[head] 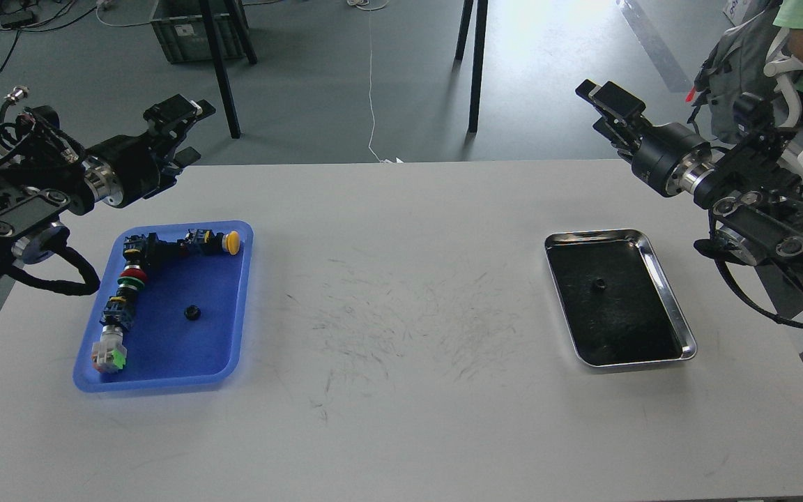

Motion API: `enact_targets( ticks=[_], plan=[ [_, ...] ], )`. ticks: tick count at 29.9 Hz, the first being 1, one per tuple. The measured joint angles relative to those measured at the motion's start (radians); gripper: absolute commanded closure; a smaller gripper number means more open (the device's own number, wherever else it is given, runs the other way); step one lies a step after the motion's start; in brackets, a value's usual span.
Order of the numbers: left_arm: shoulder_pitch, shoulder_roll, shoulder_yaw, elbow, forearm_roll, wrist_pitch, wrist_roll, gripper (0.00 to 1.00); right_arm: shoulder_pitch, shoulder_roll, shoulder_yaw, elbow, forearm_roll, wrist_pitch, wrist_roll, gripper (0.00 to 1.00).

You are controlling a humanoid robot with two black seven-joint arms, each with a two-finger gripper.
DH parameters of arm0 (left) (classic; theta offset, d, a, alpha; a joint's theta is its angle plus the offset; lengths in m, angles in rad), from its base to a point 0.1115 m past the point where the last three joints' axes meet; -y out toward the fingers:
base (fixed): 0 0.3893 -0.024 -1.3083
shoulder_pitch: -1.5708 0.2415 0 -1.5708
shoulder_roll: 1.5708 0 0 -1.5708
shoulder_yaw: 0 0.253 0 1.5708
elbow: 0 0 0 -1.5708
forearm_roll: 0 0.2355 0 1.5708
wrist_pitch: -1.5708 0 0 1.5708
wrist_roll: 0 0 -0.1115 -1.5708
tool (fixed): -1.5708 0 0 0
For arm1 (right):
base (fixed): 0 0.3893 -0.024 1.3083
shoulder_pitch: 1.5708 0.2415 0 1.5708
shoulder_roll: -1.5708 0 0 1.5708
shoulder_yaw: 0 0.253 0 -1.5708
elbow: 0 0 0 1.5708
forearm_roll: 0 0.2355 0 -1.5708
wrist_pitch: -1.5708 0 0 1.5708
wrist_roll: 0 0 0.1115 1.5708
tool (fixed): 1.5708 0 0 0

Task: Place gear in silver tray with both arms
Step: 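Lower the left gripper into the blue tray toward the gears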

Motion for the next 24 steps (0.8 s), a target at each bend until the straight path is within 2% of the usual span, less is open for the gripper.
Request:
enact_targets(
  ticks=[5,7,18,24],
  plan=[
    [-0.031,0.136,0.0,-0.275,0.203,0.099,0.0,0.01,-0.002,0.0,0.0,0.0,0.0,0.001,0.0,0.09],
    [-0.035,0.166,0.003,-0.34,0.259,0.123,0.0,0.01,-0.003,0.0,0.001,0.0,0.0,0.001,0.0,0.09],
    [-0.033,0.287,0.034,-0.49,0.537,0.221,0.0,0.02,-0.003,-0.005,0.002,0.001,0.0,0.001,0.0,0.09],
    [0.0,0.305,0.075,-0.516,0.6,0.273,0.0,0.02,-0.003,-0.004,0.01,0.001,0.0,0.0,0.0,0.09]
  ],
)
